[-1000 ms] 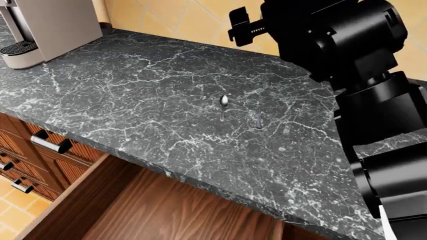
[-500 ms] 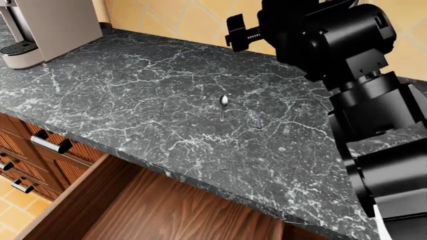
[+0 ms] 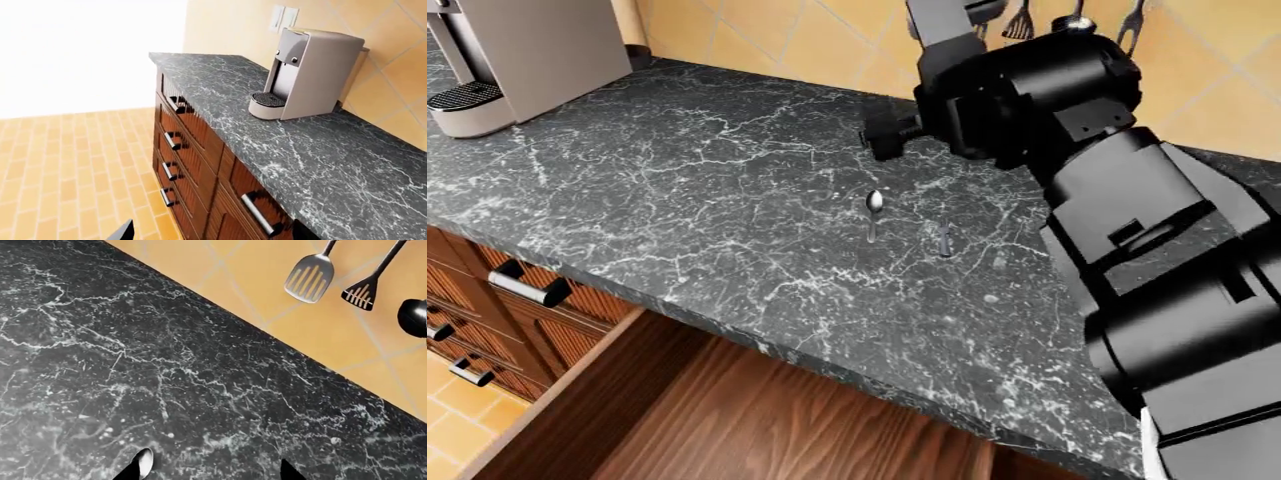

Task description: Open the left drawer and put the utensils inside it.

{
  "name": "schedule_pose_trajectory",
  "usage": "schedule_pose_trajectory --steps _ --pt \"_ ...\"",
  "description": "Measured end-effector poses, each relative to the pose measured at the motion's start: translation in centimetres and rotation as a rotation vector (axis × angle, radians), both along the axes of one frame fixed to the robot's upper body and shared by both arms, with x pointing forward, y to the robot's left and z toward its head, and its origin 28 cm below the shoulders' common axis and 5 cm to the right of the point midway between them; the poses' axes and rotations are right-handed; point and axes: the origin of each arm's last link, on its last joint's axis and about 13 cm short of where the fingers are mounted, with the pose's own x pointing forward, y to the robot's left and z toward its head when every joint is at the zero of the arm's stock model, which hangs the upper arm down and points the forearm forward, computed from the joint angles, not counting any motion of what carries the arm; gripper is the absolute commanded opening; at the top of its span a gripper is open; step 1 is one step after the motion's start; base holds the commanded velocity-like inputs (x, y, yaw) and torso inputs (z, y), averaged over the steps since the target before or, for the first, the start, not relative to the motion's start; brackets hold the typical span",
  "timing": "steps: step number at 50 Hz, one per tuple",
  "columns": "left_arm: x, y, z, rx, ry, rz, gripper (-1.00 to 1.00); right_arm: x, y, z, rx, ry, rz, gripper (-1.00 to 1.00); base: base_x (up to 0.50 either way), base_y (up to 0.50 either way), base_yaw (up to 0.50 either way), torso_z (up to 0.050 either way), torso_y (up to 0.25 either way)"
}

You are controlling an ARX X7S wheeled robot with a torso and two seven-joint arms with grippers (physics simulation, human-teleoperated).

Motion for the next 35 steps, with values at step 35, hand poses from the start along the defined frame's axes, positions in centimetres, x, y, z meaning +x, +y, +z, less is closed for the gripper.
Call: schedule_pose_trajectory --steps 35 --pt "-0.7 0.3 -1.1 -0.026 0.001 0.011 1.0 0.3 -2.1 -4.4 0.038 0.196 -0.176 1.0 0.0 0.0 0.0 0.0 0.0"
